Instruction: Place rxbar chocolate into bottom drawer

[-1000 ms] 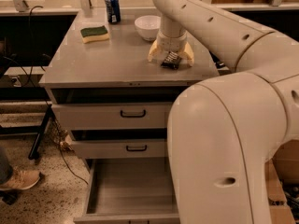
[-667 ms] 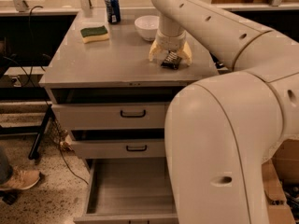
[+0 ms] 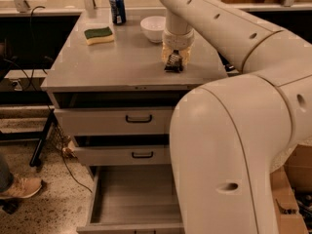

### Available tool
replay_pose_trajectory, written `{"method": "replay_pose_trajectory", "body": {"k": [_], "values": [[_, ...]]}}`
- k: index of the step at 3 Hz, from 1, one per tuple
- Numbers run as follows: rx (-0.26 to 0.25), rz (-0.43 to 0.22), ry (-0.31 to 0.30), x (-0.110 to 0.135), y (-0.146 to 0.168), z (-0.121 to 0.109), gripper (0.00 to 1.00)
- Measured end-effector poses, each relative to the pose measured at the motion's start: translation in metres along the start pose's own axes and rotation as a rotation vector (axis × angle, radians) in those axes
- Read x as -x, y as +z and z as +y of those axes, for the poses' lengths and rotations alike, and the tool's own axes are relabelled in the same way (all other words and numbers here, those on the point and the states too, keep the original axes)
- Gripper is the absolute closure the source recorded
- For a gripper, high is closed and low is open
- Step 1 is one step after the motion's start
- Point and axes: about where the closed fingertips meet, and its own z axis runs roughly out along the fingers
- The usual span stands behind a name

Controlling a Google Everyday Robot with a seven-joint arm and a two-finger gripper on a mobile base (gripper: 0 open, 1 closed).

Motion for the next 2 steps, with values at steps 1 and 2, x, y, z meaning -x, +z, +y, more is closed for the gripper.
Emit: {"method": "replay_pose_trajectory", "body": {"k": [1,2], "values": [[0.065,-0.101,-0.145,-0.013,-0.038,0.003,1.00],[0.173,-0.259,-0.347,-0.040,-0.100,0.001,1.00]]}}
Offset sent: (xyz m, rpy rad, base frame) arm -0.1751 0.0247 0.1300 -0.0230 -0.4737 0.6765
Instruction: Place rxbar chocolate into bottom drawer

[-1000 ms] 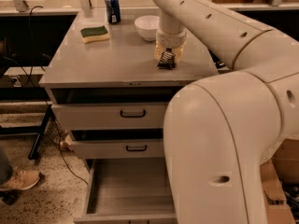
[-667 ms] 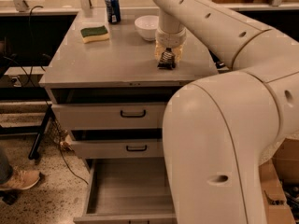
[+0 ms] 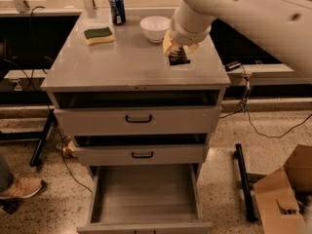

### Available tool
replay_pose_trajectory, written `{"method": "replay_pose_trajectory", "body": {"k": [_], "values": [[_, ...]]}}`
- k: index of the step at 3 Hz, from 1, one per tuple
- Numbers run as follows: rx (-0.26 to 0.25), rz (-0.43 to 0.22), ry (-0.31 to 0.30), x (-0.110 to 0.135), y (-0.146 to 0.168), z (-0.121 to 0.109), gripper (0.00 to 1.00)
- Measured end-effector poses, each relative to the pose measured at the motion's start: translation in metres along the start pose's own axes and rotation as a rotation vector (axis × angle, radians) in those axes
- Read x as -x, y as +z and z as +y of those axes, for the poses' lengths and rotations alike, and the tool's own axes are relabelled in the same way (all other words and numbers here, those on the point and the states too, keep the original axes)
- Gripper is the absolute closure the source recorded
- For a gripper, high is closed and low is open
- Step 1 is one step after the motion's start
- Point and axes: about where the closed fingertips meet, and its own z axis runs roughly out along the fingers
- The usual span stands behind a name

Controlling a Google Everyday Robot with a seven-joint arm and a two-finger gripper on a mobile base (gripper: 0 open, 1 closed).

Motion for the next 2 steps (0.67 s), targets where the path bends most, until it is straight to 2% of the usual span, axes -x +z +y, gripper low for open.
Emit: {"method": "replay_pose_trajectory", "body": {"k": [1,2], "values": [[0.144,-0.081,-0.115,-0.032,-0.037,0.026,1.00],[0.336,-0.075,-0.156,-0.060,-0.041,0.060,1.00]]}}
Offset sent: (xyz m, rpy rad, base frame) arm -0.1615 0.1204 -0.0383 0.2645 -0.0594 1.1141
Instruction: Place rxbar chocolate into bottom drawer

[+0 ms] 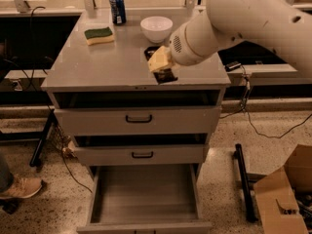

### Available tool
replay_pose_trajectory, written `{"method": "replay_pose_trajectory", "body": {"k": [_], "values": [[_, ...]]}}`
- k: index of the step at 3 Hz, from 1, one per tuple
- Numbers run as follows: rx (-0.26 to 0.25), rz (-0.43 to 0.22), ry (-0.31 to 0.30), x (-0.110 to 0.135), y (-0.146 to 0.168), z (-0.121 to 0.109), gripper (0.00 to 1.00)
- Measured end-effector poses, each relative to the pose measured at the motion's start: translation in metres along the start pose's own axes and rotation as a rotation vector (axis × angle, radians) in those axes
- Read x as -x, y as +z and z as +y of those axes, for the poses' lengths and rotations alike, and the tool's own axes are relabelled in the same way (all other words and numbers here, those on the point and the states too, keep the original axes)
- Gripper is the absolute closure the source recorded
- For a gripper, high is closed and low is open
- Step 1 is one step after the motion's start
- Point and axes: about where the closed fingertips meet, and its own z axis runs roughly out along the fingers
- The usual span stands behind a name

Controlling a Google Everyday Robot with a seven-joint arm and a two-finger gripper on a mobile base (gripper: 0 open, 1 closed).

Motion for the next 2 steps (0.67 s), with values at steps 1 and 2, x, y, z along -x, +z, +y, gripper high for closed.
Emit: {"method": "replay_pose_trajectory", "body": {"k": [1,2], "values": [[0.112,0.001,-0.037,-0.0049,0.0055,0.0350,1.00],[0.099,0.023,-0.054,-0.0115,0.0112,0.0292,1.00]]}}
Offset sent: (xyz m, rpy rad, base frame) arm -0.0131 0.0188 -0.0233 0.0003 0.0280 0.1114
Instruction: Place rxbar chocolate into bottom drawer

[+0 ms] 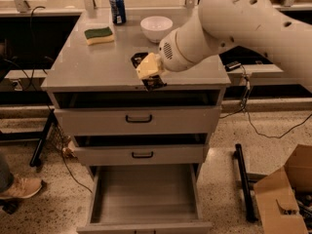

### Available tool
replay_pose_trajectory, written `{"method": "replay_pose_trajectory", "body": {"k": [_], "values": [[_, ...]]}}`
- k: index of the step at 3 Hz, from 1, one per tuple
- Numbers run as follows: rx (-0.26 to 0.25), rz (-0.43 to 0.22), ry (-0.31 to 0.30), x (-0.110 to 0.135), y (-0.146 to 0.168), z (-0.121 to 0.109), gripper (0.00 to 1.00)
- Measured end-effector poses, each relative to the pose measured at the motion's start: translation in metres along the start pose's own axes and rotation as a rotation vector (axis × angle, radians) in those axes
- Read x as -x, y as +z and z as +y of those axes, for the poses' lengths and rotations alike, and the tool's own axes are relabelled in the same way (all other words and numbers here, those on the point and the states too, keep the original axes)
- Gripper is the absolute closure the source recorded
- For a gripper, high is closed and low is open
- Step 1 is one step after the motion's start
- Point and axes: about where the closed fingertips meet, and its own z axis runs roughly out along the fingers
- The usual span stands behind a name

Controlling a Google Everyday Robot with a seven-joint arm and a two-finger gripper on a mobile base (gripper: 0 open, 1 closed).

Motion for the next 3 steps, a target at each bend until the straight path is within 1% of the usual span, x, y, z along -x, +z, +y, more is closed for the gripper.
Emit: {"method": "replay_pose_trajectory", "body": {"k": [1,2,3], "values": [[0.026,0.099,-0.080,-0.044,0.027,0.011,1.00],[0.127,0.280,-0.128,-0.143,0.090,0.030,1.00],[0.224,0.362,-0.119,-0.204,0.130,0.046,1.00]]}}
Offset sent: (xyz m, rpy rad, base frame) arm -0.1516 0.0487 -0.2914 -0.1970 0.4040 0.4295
